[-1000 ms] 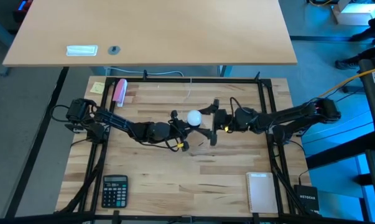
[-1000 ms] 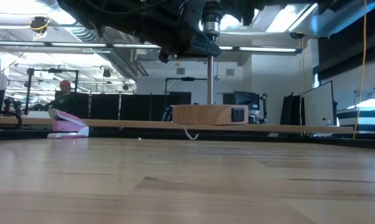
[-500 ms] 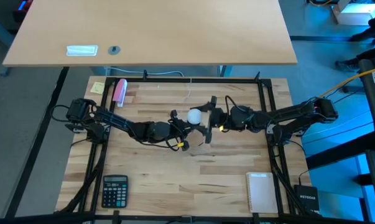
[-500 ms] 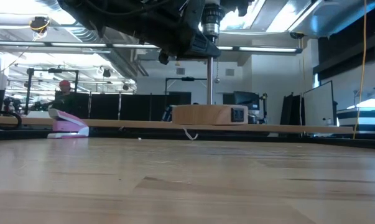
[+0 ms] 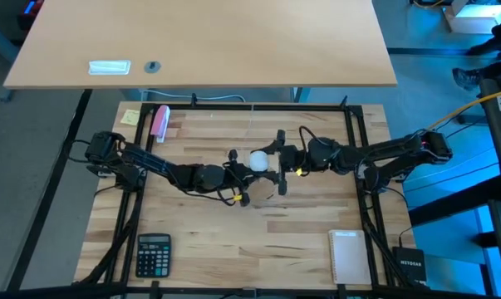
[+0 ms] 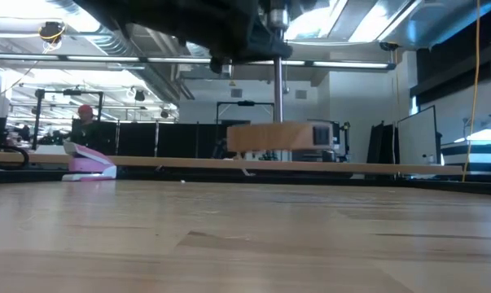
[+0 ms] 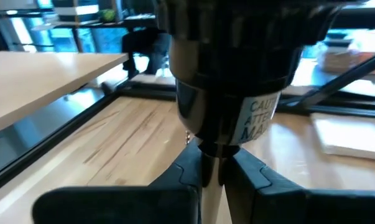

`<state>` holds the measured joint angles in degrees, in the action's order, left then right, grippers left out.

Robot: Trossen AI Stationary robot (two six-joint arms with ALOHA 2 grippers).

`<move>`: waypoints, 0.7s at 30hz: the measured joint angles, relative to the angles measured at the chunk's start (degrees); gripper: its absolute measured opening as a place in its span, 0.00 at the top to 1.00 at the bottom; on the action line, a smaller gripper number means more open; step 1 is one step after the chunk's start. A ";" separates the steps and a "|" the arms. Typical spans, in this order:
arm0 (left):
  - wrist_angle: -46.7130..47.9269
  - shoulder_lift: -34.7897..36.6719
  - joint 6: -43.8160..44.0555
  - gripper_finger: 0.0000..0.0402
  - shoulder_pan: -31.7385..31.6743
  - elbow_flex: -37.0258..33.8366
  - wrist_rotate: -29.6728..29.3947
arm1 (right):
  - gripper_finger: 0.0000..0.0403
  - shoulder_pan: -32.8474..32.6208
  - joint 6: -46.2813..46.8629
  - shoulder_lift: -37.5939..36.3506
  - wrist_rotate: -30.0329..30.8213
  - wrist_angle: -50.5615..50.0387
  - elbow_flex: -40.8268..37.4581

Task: Screw lightbulb
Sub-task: Remove the white lightbulb from the brown lamp

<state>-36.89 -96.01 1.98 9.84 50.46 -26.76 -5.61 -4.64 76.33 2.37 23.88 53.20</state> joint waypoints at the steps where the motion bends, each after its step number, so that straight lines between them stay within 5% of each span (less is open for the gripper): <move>1: -0.02 0.30 -0.03 0.93 0.30 0.00 0.59 | 0.37 0.01 0.11 -0.20 -1.61 -1.10 0.69; 15: -5.65 1.03 2.06 0.93 0.54 0.02 29.48 | 0.37 0.15 -0.41 -0.10 -33.75 -7.23 6.55; 21: -5.84 1.03 2.10 0.93 0.43 0.01 31.04 | 0.37 0.11 0.16 1.31 -37.30 -4.75 6.59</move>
<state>-42.73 -94.98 4.08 10.27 50.46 4.27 -5.50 -4.48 77.65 -34.92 19.14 59.79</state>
